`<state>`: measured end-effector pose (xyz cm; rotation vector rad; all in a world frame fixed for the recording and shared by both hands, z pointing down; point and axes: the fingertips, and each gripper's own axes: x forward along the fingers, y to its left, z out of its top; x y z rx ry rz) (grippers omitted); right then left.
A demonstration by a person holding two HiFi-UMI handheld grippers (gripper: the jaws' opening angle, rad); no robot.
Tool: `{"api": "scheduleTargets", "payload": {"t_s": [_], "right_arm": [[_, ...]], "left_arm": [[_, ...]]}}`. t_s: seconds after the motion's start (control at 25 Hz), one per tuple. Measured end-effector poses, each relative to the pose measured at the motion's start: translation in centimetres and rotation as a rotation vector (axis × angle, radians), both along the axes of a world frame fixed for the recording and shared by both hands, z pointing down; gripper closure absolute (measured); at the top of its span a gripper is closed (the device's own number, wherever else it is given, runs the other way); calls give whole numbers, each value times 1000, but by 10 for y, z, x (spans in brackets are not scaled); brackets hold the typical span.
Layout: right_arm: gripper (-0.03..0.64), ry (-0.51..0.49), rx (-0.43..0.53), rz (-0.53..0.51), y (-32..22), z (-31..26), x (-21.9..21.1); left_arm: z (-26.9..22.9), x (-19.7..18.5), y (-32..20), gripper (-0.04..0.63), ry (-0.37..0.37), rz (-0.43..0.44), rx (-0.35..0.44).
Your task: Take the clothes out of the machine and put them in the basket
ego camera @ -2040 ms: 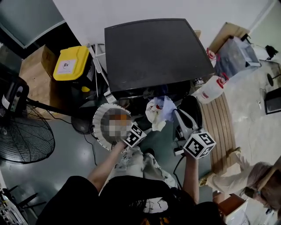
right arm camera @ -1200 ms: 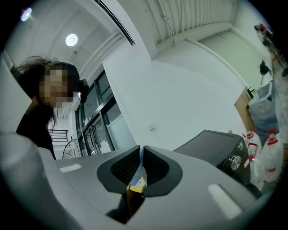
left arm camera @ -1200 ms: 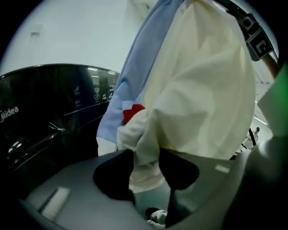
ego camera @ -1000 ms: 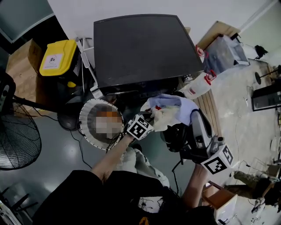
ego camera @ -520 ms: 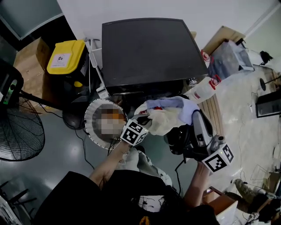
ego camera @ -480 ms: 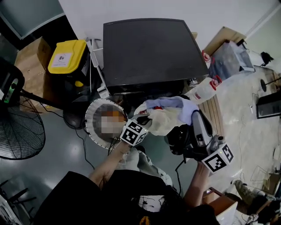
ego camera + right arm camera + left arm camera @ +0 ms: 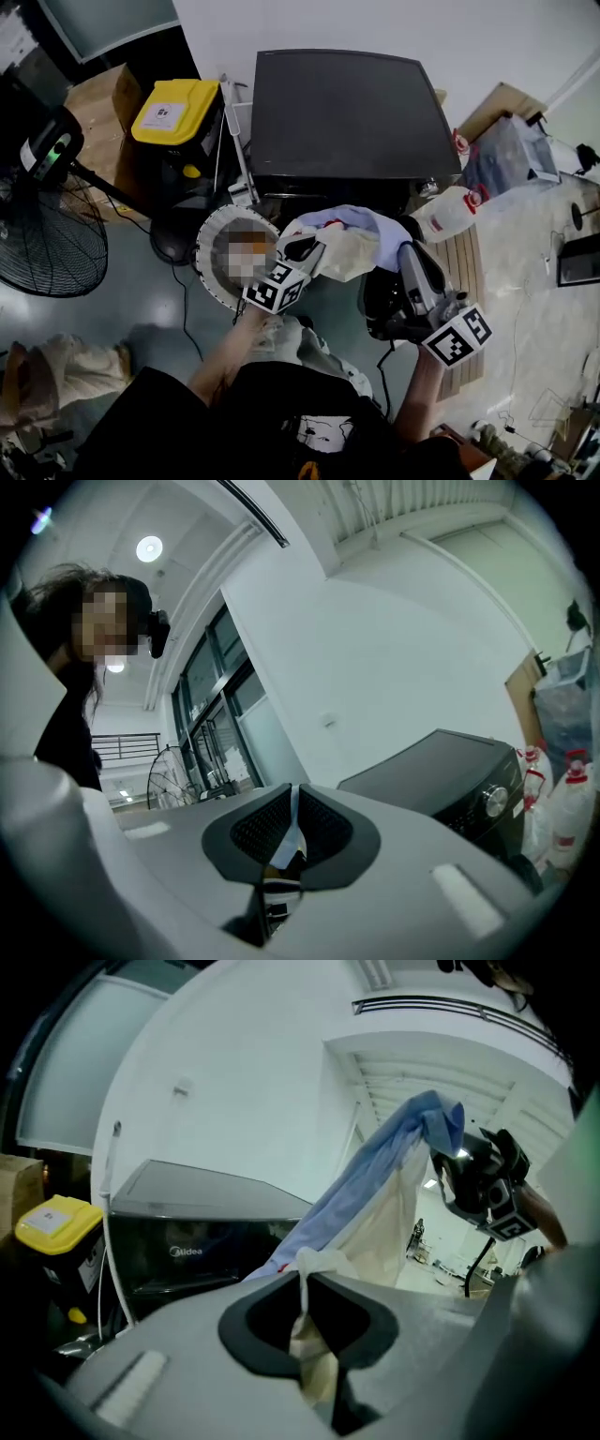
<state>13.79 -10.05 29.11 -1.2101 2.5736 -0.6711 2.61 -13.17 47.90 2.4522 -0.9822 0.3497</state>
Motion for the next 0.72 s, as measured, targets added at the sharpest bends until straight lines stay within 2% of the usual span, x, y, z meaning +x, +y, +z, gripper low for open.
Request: {"api": "scheduleTargets", "payload": {"t_s": [0.36,0.52,0.72], "right_arm": [[568,4,55,-161,7,-12,-39],[569,8,55,-222,8,-13,-58],[568,-11,74,-333,6,-14,-104]], "left_arm": [[-60,-44,18,569,12,-151,127],[-82,-66,28,572,-11,-216,161],[-103,-109,39,574,-47,-315,200]]}}
